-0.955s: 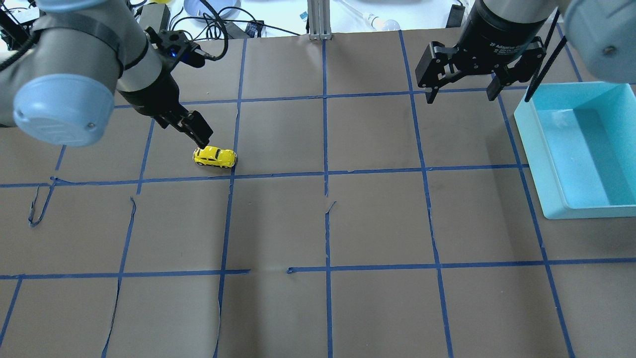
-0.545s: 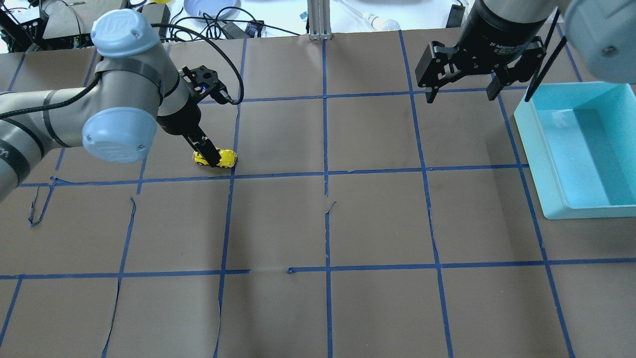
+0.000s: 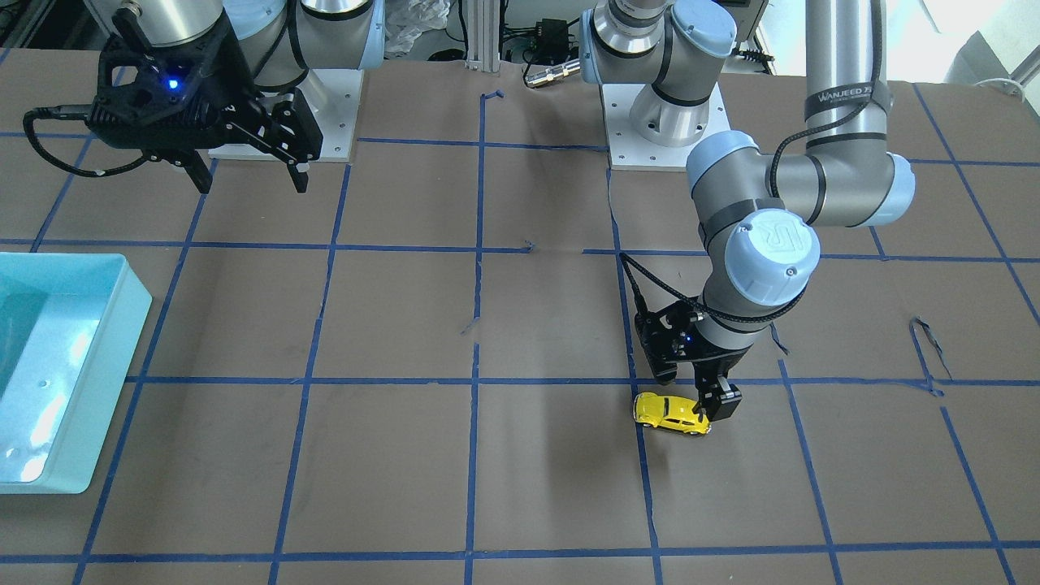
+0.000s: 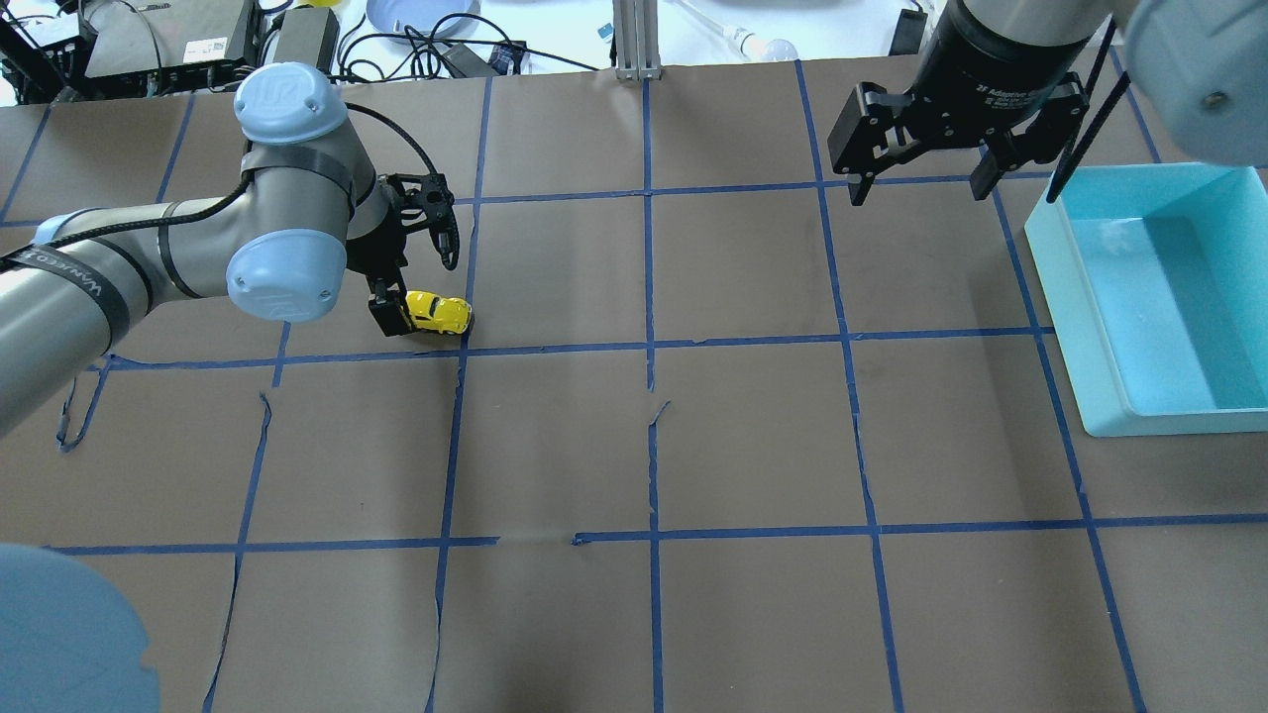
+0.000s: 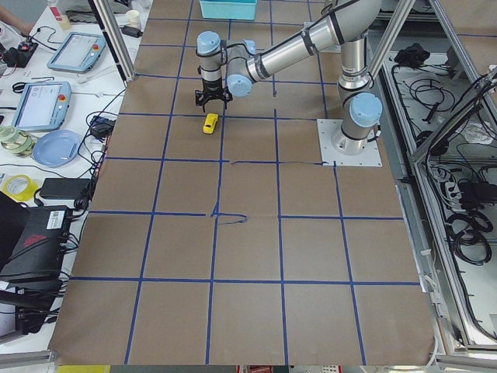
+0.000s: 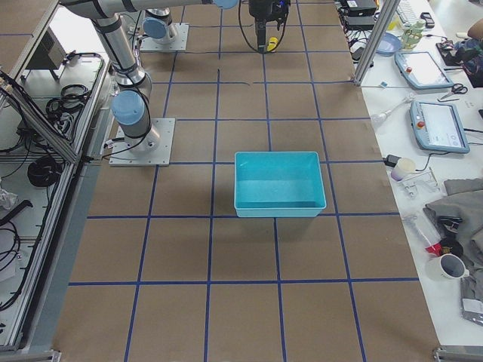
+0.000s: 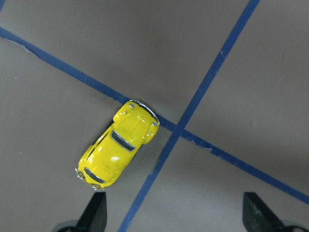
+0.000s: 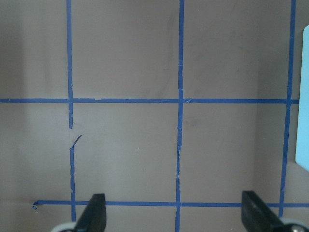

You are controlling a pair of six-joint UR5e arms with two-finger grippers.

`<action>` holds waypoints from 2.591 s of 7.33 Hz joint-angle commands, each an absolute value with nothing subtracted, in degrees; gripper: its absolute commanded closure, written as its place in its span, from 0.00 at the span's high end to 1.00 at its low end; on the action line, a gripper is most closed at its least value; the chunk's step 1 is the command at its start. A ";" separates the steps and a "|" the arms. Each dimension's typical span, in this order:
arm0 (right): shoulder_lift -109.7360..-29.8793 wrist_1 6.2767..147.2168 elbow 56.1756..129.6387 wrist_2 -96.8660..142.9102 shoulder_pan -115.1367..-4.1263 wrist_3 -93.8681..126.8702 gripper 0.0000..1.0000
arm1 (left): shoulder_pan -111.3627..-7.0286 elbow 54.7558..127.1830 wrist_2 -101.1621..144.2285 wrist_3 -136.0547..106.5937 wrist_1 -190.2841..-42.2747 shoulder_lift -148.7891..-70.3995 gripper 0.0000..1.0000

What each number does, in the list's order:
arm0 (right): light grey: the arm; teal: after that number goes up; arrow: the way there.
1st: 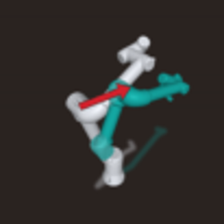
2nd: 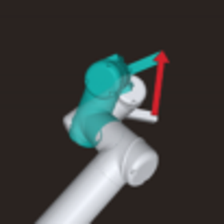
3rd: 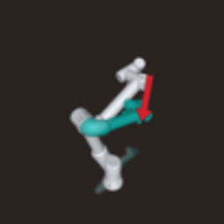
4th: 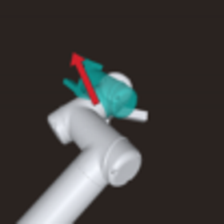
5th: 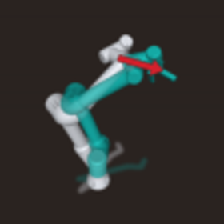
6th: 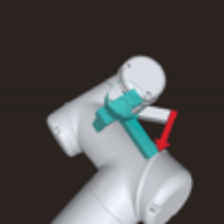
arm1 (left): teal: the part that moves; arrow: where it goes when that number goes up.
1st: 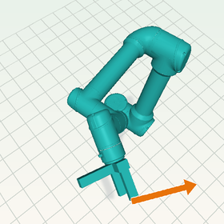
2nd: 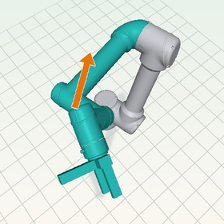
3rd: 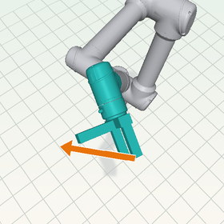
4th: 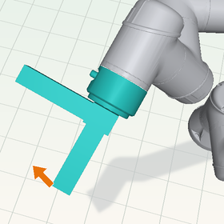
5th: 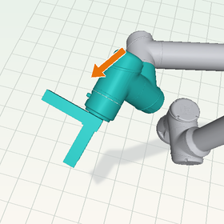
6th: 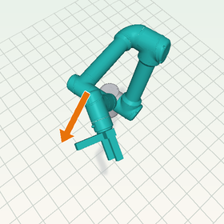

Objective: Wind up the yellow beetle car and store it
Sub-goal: 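Press the left gripper on the car's roof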

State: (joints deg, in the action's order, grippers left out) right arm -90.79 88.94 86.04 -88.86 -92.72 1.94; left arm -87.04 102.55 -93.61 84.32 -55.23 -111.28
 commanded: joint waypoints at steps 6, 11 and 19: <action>-90.79 89.21 86.04 -88.86 -92.72 1.93 1.00 | -86.75 101.60 -90.71 105.20 -49.06 -117.77 0.94; -90.79 89.21 86.04 -88.86 -92.72 1.93 1.00 | -84.38 101.78 -89.56 104.68 -52.36 -117.61 0.88; -90.79 89.47 86.04 -88.77 -92.72 1.85 1.00 | -84.46 101.60 -88.06 104.59 -52.56 -117.60 0.12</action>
State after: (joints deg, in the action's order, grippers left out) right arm -90.79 89.34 86.05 -88.84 -92.72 1.85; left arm -84.44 101.62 -87.90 104.67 -52.56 -117.61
